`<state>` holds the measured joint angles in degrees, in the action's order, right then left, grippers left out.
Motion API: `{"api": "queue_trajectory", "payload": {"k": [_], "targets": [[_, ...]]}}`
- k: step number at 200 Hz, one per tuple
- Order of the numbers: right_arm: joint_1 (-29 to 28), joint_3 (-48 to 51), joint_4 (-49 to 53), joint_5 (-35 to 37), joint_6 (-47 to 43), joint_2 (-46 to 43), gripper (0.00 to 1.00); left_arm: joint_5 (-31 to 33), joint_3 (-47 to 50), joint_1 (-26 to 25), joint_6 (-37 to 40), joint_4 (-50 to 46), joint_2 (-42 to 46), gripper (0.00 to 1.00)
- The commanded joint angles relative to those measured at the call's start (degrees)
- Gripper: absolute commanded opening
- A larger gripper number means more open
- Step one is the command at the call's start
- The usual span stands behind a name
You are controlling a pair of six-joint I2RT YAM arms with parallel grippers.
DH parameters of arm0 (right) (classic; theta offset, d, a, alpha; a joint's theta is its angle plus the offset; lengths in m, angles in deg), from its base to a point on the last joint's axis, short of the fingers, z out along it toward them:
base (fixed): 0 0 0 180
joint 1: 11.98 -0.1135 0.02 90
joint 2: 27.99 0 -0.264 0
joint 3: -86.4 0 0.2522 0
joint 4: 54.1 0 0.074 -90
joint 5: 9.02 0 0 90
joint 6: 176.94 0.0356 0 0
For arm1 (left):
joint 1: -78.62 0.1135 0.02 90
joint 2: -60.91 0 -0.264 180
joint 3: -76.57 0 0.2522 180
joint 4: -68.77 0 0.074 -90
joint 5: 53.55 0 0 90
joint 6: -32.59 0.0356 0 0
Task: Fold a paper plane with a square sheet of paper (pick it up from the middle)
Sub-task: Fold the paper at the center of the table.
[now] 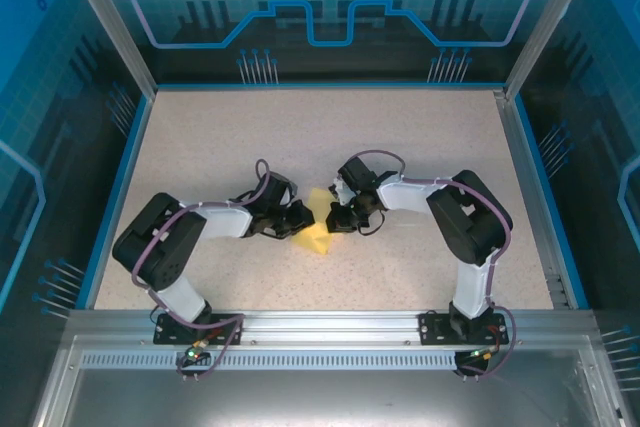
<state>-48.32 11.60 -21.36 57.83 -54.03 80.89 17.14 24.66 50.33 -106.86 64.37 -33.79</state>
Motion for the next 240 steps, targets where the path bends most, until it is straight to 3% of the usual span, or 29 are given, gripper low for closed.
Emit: {"api": "queue_trajectory", "payload": {"k": [1, 70, 138, 240], "targets": [[-0.31, 2.19, 5.21, 5.3, -1.09, 3.8, 0.06, -0.11, -0.68, 0.61, 0.58, 0.57, 2.78, 0.15], [-0.31, 1.91, 5.19, 5.3, -1.05, 3.83, 0.06, 3.12, -0.52, 0.63, -0.74, -2.64, -3.28, 0.14], [-0.24, 1.8, 5.45, 5.46, -1.18, 3.71, 0.06, 2.57, -1.33, 0.61, -2.02, -0.54, 2.28, 0.14], [-0.26, 1.8, 5.47, 5.48, -1.36, 3.84, 0.06, 6.73, -1.74, 0.53, -3.59, -4.52, -2.85, 0.13]]}}
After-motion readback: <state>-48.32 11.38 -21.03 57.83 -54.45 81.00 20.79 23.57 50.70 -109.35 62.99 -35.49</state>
